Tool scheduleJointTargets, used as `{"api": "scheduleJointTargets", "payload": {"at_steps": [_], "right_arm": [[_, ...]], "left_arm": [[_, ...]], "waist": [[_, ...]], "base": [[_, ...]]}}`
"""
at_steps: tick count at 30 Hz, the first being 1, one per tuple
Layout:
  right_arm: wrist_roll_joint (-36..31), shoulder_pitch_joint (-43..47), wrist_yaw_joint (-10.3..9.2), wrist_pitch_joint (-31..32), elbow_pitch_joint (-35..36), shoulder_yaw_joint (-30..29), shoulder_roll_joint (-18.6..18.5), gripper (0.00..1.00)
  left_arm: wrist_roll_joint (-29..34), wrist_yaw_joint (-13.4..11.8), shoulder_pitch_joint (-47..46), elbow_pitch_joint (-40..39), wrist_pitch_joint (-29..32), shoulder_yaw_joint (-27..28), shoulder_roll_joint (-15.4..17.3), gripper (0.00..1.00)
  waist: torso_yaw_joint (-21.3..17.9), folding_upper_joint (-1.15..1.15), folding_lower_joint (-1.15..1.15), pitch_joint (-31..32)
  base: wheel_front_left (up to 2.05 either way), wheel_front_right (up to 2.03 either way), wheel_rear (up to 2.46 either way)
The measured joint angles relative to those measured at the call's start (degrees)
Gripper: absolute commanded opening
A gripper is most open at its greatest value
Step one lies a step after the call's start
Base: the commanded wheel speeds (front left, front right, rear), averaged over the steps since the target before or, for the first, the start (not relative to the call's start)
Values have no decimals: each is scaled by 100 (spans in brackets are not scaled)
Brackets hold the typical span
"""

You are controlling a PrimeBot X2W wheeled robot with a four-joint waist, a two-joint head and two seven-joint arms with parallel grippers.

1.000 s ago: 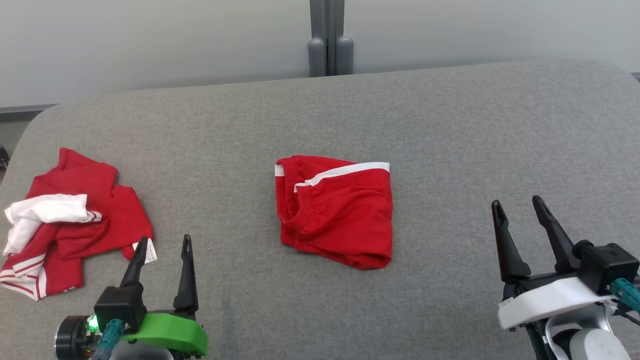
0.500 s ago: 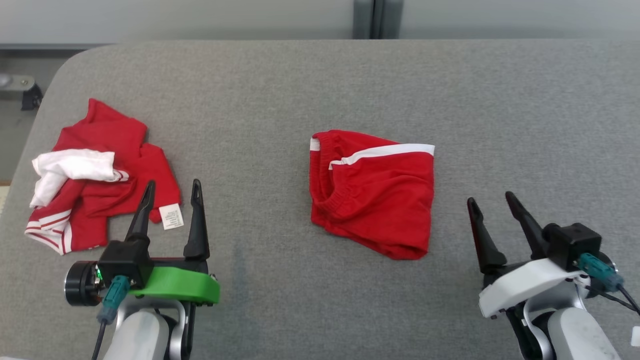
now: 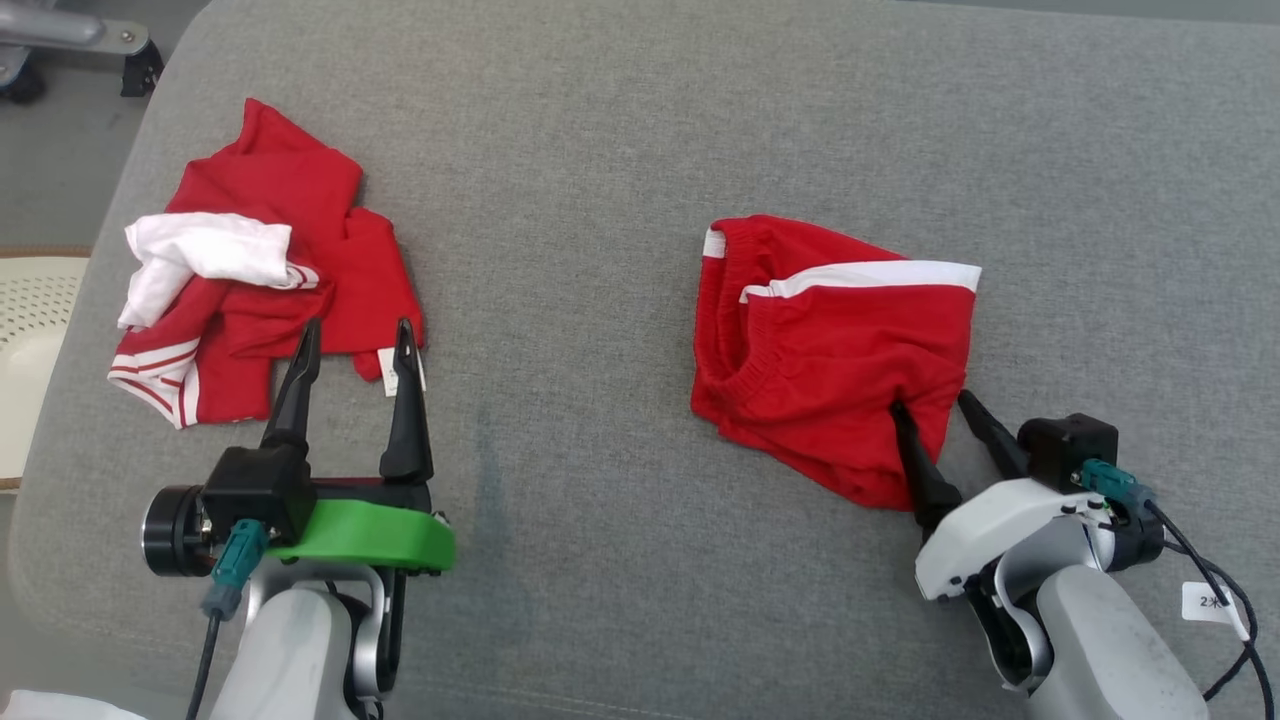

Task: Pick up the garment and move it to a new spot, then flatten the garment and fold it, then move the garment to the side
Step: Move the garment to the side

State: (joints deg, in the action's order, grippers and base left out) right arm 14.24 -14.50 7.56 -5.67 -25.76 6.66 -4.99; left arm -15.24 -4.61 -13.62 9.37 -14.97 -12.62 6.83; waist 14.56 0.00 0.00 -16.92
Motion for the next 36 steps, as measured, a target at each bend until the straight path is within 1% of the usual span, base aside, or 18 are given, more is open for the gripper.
{"api": "scheduleJointTargets", "payload": {"at_steps": [1,2,3,6,10,14,19,23,28,32,36], "right_arm": [[32,-51,-1,-8,-69,4,21,71],[34,-98,-1,-15,-124,29,30,40],[71,-135,-1,-15,-180,59,29,0],[126,-208,0,-64,-267,172,45,0],[191,-210,-2,-221,-245,349,64,0],[303,-213,-1,-400,-144,653,19,0],[534,-277,-2,-459,-48,901,-237,0],[764,-581,-2,-474,-29,1159,-513,0],[1038,-1166,-2,-498,-140,1271,-1047,0],[1237,-1845,-2,-510,-359,1282,-1468,0],[1370,-2536,-2,-545,-686,1171,-1929,0]], "left_arm": [[41,11,0,5,0,30,-22,100],[59,26,1,8,0,55,-30,100],[80,44,2,9,0,87,-38,100],[151,78,10,-2,-1,137,-64,100],[233,130,51,-24,-7,208,-66,100],[288,185,103,-59,-8,265,-63,100],[385,247,95,-79,-7,269,-37,100],[428,276,27,-158,-8,263,29,100],[531,360,-285,-301,3,141,102,100],[598,414,-577,-420,64,49,154,100],[682,470,-907,-571,102,-59,169,100]], "waist": [[23,0,0,-13],[32,0,0,-17],[29,0,0,-16],[-24,0,0,4],[-192,0,0,51],[-499,0,0,82],[-955,0,0,87],[-1374,0,0,35],[-1833,0,0,-181],[-2049,0,0,-510],[-2172,0,0,-892]], "base": [[0,0,0],[0,0,0],[0,0,0],[0,0,0],[0,0,0],[0,0,0],[0,0,0],[0,0,0],[0,0,0],[0,0,0],[0,0,0]]}}
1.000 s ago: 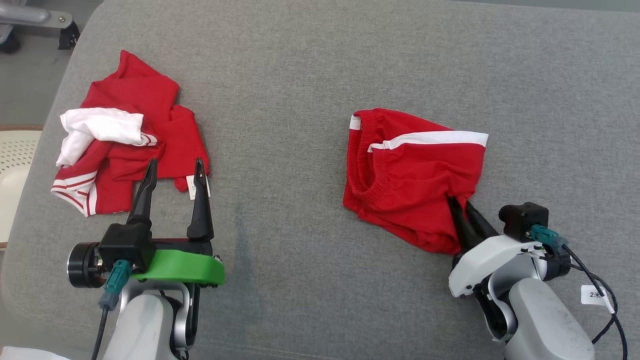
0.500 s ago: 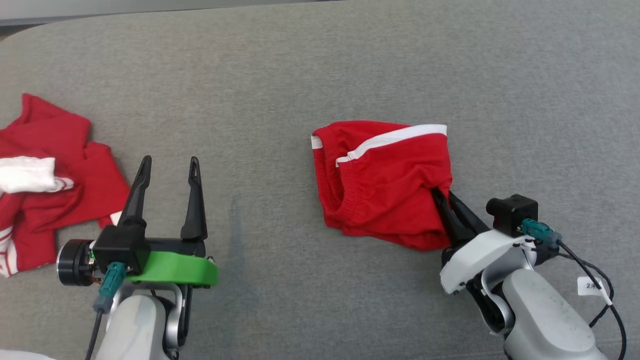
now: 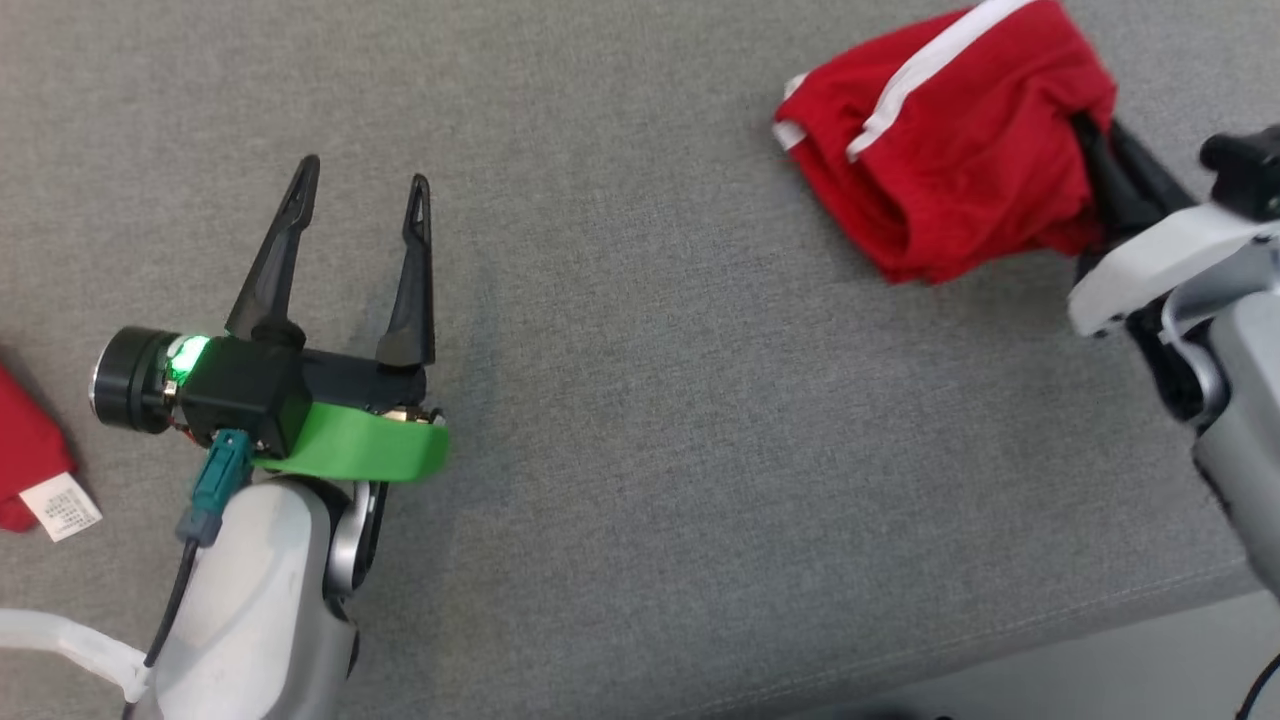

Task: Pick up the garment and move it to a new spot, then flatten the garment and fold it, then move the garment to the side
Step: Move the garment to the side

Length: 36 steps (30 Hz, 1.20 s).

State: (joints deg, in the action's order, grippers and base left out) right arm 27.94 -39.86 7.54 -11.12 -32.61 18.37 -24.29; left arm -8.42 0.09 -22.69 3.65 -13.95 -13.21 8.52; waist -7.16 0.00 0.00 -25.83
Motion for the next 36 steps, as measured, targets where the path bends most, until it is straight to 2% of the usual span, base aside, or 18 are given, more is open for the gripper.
{"api": "scheduleJointTargets", "payload": {"at_steps": [9,14,15,16,17,21,25,30,33,36], "right_arm": [[111,-1094,0,37,-1217,-423,-1325,0],[-7,-1479,0,-96,-1640,-547,-1627,0],[-86,-1549,0,-107,-1738,-561,-1625,23],[-101,-1611,0,-110,-1848,-620,-1616,52],[-181,-1650,0,-127,-1929,-632,-1625,100],[-438,-1684,0,-299,-2271,-1024,-1663,100],[-534,-1339,0,-369,-2270,-1538,-1494,100],[-730,-439,0,-392,-1228,-2386,-960,100],[-929,424,-1,-393,-406,-2847,-405,100],[-1118,1121,0,-392,345,-3058,112,100]], "left_arm": [[187,119,-605,-163,31,-366,-82,100],[222,167,-753,-188,23,-480,-99,100],[230,170,-771,-191,18,-502,-99,100],[235,172,-794,-194,16,-509,-99,100],[235,177,-819,-191,0,-520,-99,100],[235,188,-885,-118,-24,-580,-132,100],[231,165,-833,35,-33,-611,-151,100],[138,92,-519,186,-62,-550,-90,100],[67,23,-215,271,-74,-480,-51,100],[-31,-65,74,343,-66,-404,-24,100]], "waist": [[53,0,0,-994],[171,0,0,-1369],[199,0,0,-1431],[225,0,1,-1481],[247,0,0,-1516],[356,0,0,-1552],[402,0,0,-1400],[374,0,1,-1084],[308,0,0,-792],[234,0,0,-478]], "base": [[0,0,0],[0,0,0],[0,0,0],[0,0,0],[0,0,0],[0,0,0],[0,0,0],[0,0,0],[0,0,0],[0,0,0]]}}
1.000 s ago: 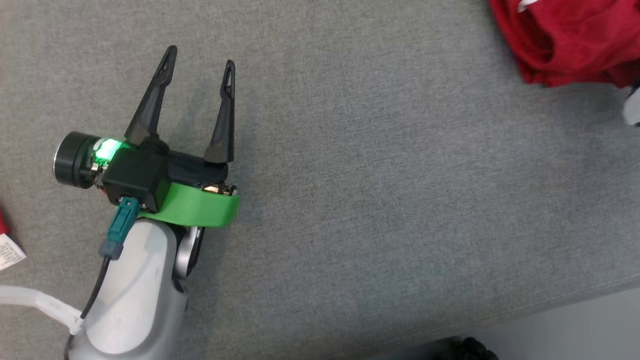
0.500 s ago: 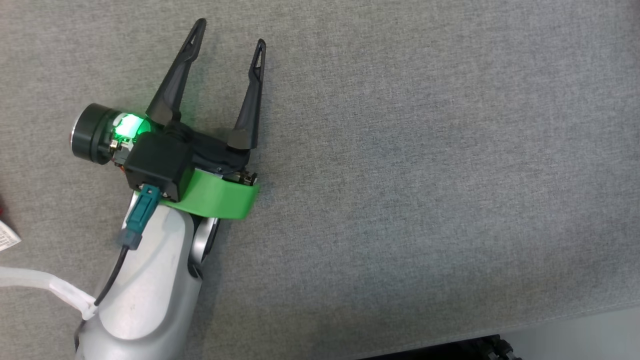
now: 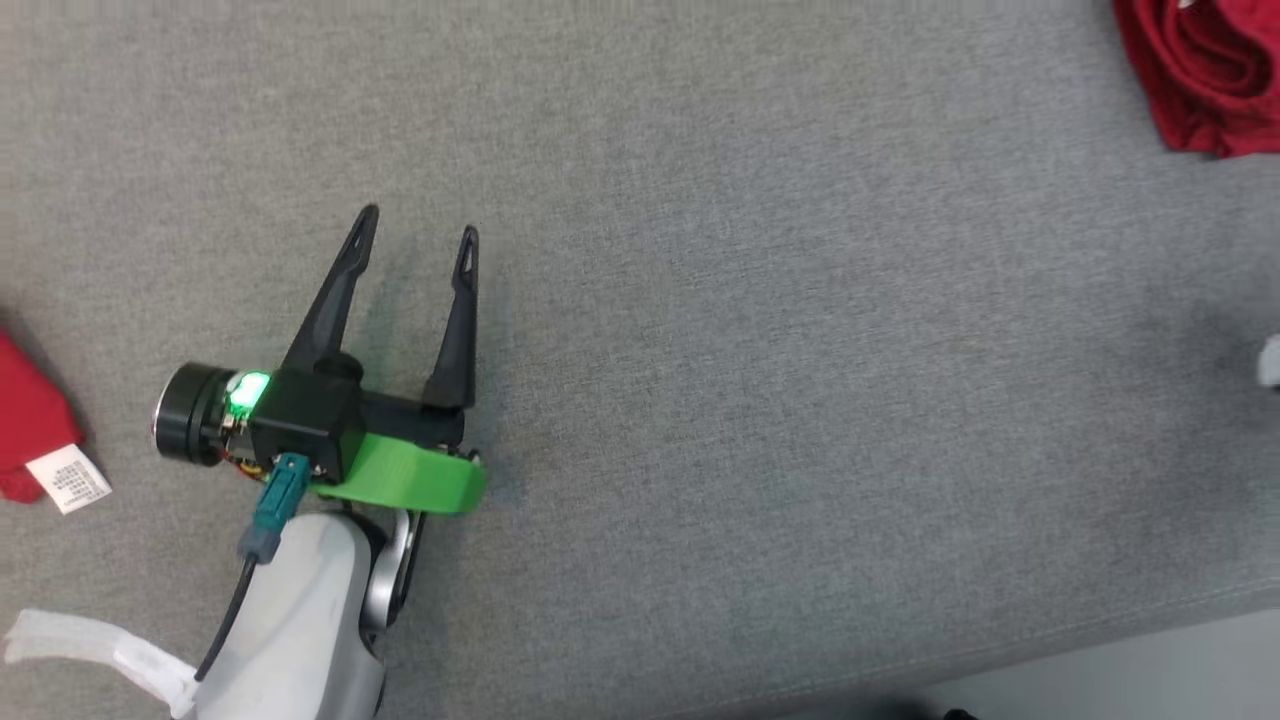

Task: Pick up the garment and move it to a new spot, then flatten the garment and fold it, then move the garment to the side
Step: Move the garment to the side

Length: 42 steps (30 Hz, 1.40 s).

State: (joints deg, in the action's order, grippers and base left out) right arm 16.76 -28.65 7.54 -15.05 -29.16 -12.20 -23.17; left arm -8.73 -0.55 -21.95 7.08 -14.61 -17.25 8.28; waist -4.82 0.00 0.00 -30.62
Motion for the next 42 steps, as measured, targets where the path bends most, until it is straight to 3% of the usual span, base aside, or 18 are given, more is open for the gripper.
{"api": "scheduleJointTargets", "payload": {"at_steps": [7,14,23,30,42], "right_arm": [[-252,1347,-1,3,1345,75,949,100],[-363,2256,-1,417,2496,363,1460,100],[-490,2742,-1,902,3409,730,1670,100],[-600,3003,-1,1051,3542,913,1816,100],[-688,3467,-1,1182,3776,914,1917,100]], "left_arm": [[-230,-153,653,103,53,147,64,100],[-443,-297,1116,192,63,287,79,100],[-605,-458,1490,249,32,506,103,100],[-643,-475,1759,297,-4,528,162,100],[-737,-476,2024,415,-9,504,207,100]], "waist": [[-116,0,0,765],[-82,0,0,1453],[392,0,0,2000],[654,0,0,2379],[685,0,0,2824]], "base": [[0,0,0],[0,0,0],[0,0,0],[0,0,0],[0,0,0]]}}
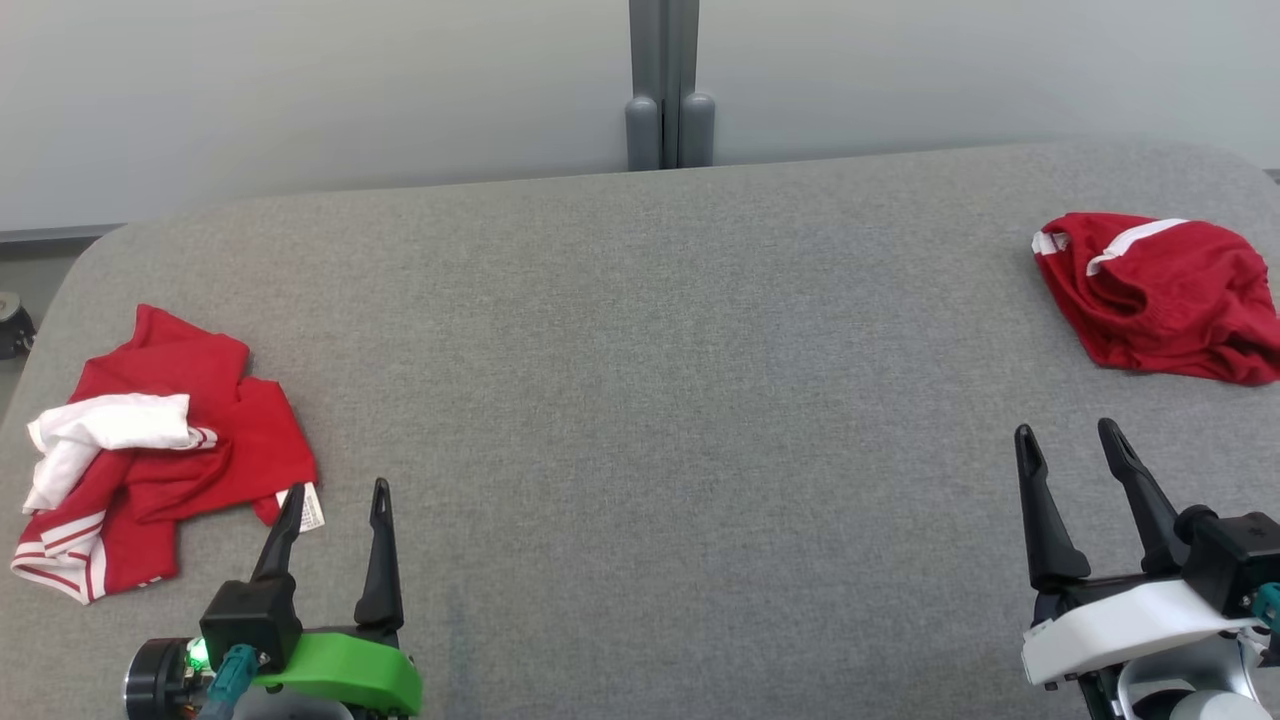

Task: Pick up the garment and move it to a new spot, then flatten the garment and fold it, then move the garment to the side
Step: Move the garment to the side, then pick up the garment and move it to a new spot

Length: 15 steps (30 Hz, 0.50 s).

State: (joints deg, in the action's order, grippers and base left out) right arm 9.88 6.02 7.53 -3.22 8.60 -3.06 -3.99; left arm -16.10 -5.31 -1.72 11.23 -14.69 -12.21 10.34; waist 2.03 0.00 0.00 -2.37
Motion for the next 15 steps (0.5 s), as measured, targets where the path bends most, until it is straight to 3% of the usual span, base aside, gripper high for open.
{"api": "scheduleJointTargets", "payload": {"at_steps": [15], "right_arm": [[-54,83,0,19,75,-57,52,100]], "left_arm": [[-51,-24,27,85,-1,-69,31,100]], "waist": [[-23,0,0,122]], "base": [[0,0,0]]}}
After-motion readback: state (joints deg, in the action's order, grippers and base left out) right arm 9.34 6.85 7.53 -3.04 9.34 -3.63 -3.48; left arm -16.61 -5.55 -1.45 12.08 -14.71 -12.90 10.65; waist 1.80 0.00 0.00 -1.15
